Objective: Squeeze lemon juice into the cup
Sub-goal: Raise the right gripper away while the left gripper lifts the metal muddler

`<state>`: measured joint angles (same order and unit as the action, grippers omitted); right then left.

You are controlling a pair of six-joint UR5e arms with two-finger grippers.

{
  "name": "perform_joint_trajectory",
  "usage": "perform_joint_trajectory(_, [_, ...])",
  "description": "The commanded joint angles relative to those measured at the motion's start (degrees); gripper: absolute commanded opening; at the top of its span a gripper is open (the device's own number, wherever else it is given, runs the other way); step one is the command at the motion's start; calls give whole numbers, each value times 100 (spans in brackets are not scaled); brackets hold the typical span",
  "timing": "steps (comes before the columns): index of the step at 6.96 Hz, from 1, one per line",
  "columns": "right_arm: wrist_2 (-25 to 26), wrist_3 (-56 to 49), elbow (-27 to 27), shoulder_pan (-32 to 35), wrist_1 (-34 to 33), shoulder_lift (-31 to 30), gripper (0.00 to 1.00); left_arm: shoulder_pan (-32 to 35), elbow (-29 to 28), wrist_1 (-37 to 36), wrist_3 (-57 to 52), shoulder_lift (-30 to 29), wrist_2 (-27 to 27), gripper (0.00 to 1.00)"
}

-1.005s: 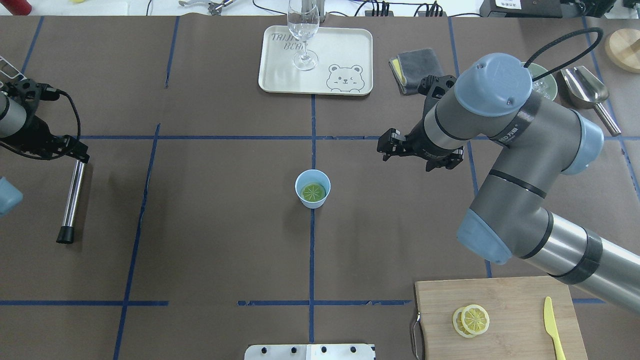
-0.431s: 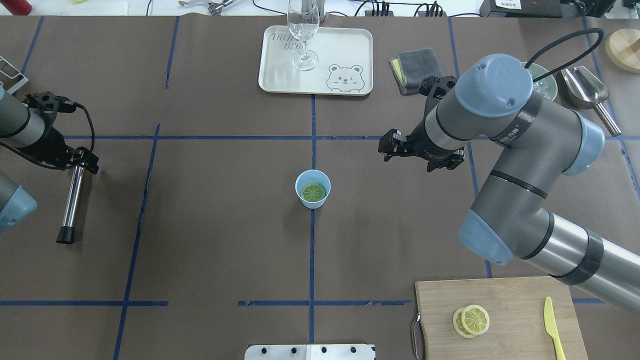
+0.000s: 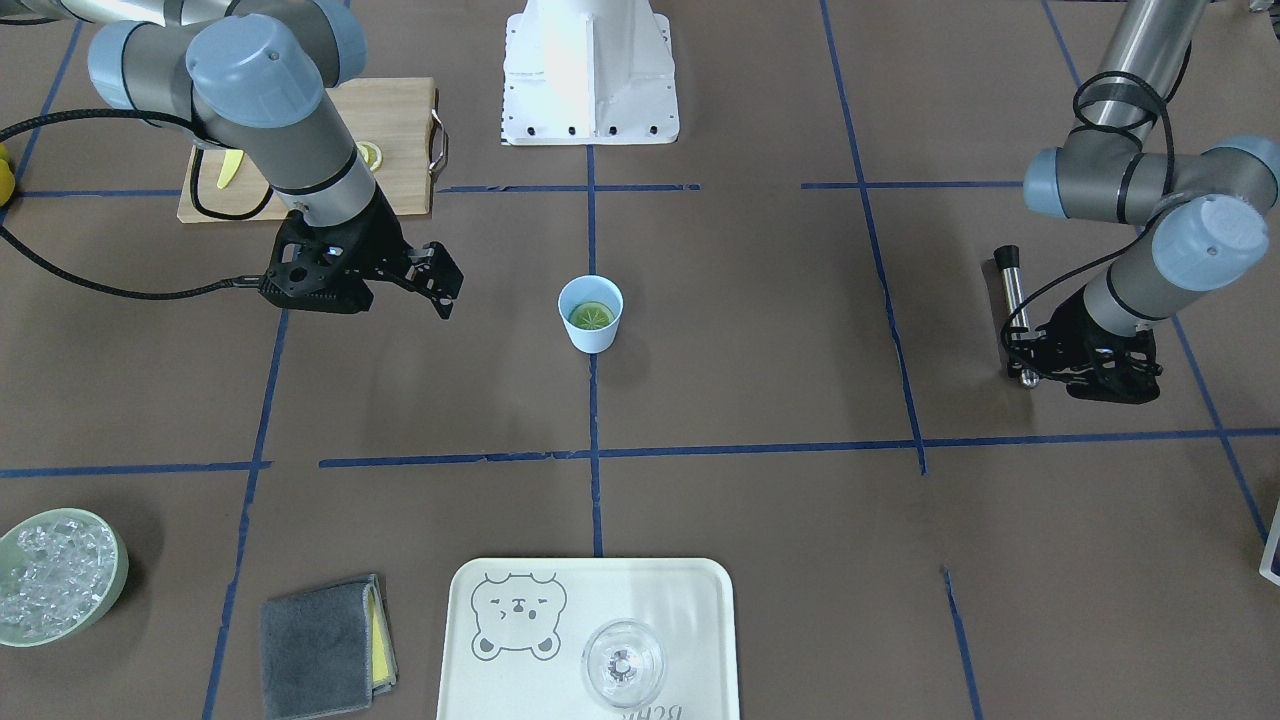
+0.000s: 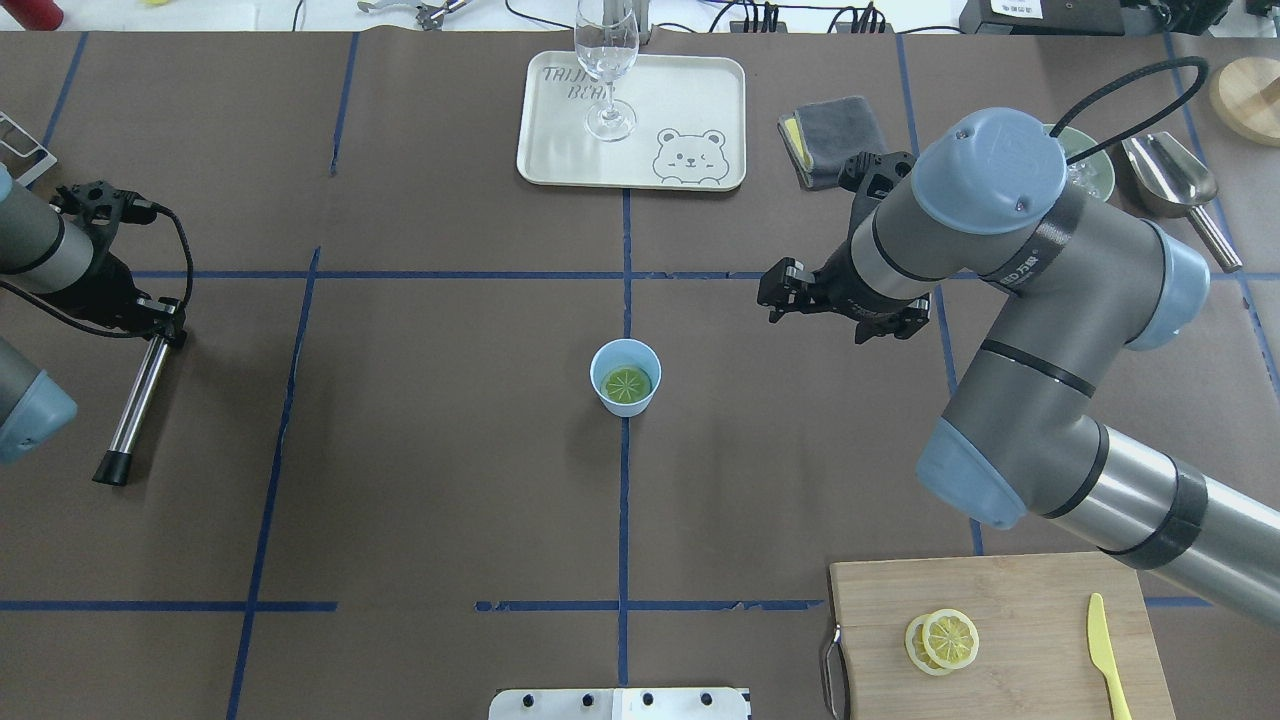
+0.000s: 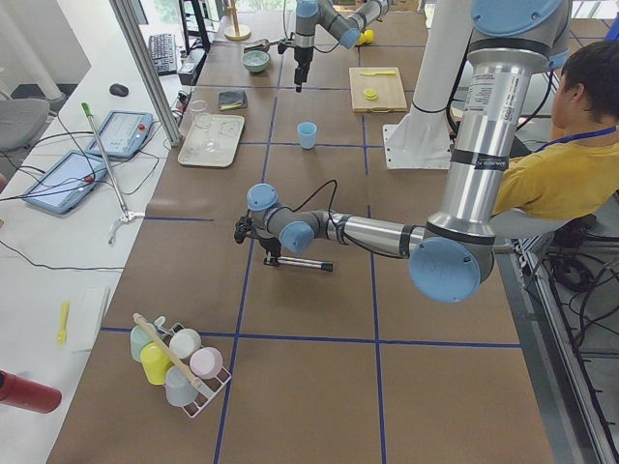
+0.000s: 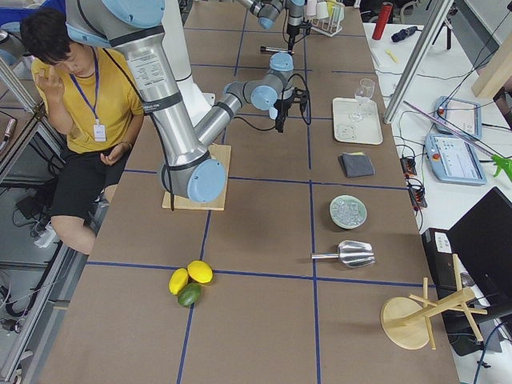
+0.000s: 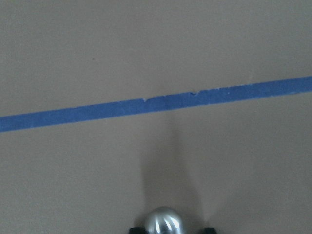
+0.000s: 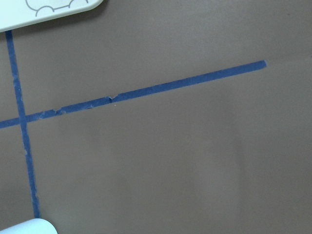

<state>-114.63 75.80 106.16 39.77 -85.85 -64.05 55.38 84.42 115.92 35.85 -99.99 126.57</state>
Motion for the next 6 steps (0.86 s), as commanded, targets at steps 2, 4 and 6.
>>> perform_joint_trajectory(2, [-15,31,36,22,86,-2,100,-36,907,-731,-52,-570,26,0])
perform_joint_trajectory(4, [-33,-4,80,196,86,-89,100,-480,1705,-1492,-69,-1390,-96,0])
perform_joint_trajectory(6, [-304,-74,89,626,225,-326,100,-1228,1737,-1223,-61,-2354,-572,0])
